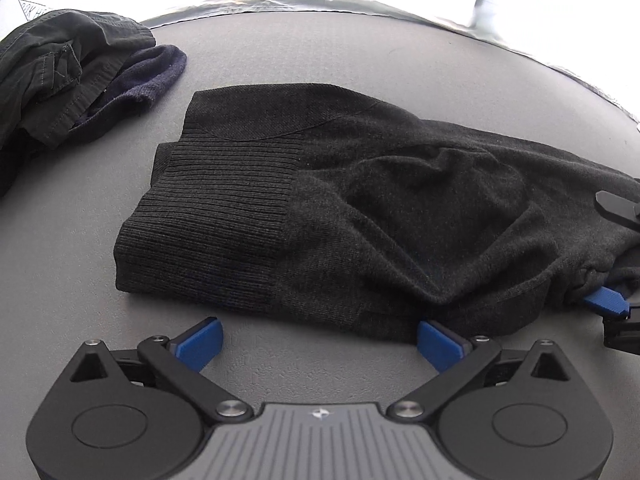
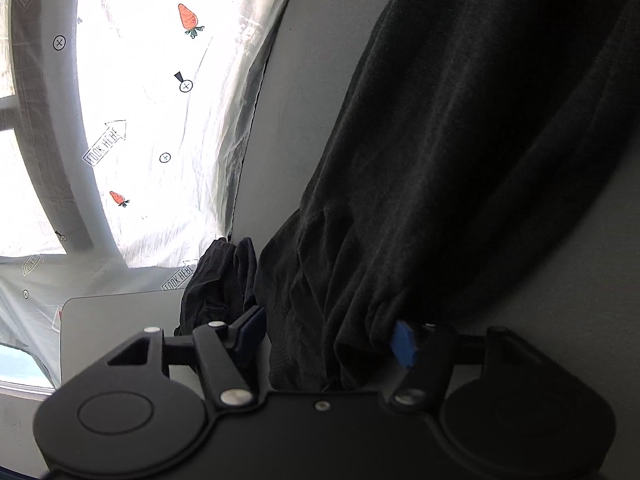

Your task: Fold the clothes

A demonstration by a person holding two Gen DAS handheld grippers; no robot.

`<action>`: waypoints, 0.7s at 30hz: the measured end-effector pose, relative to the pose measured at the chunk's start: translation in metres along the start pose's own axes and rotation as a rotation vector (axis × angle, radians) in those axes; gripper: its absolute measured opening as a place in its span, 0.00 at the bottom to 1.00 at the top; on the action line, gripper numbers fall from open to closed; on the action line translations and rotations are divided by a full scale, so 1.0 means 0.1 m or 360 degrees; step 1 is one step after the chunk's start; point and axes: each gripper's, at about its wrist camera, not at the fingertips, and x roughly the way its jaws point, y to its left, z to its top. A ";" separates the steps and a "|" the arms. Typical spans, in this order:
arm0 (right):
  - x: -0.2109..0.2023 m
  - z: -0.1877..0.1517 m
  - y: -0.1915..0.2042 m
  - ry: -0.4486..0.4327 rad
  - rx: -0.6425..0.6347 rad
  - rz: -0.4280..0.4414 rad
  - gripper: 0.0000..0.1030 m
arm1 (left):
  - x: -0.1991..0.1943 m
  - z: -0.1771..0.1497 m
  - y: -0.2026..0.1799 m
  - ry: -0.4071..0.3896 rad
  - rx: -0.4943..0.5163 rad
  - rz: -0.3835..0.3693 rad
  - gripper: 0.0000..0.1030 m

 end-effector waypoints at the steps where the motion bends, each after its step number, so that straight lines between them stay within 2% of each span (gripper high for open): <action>1: 0.00 -0.02 -0.02 0.0003 0.0019 0.0012 0.61 | -0.01 -0.01 0.01 -0.0002 0.0002 -0.0004 0.99; 4: -0.01 -0.09 -0.08 0.0011 0.0075 0.0047 0.43 | -0.02 -0.04 0.02 -0.0010 0.0039 -0.0005 0.99; 5: -0.01 -0.11 -0.10 0.0010 0.0088 0.0042 0.28 | -0.02 -0.05 0.01 -0.0014 0.0050 0.0000 0.99; 6: 0.00 -0.13 -0.12 0.0005 0.0094 0.0025 0.19 | -0.03 -0.06 0.01 -0.0018 0.0056 0.0001 0.99; 7: 0.00 -0.14 -0.14 0.0005 0.0102 0.0014 0.17 | -0.03 -0.07 0.02 -0.0020 0.0056 0.0000 1.00; 14: -0.14 -0.13 -0.15 0.0013 0.0086 -0.0004 0.18 | -0.09 -0.12 0.05 -0.0038 -0.0026 0.0027 0.99; 16: -0.31 -0.10 -0.19 -0.0015 0.0061 -0.0005 0.25 | -0.13 -0.13 0.08 -0.0051 -0.0112 0.0040 0.98; 17: -0.39 -0.08 -0.19 -0.0029 0.0051 -0.0023 0.34 | -0.15 -0.15 0.11 -0.0061 -0.0176 0.0051 0.98; 18: -0.49 -0.05 -0.19 -0.0067 0.0027 -0.0057 0.38 | -0.17 -0.15 0.14 -0.0071 -0.0232 0.0084 0.97; 21: -0.90 0.09 -0.18 -0.0215 -0.0103 -0.0200 0.37 | -0.23 -0.16 0.18 -0.0107 -0.0355 0.0207 0.94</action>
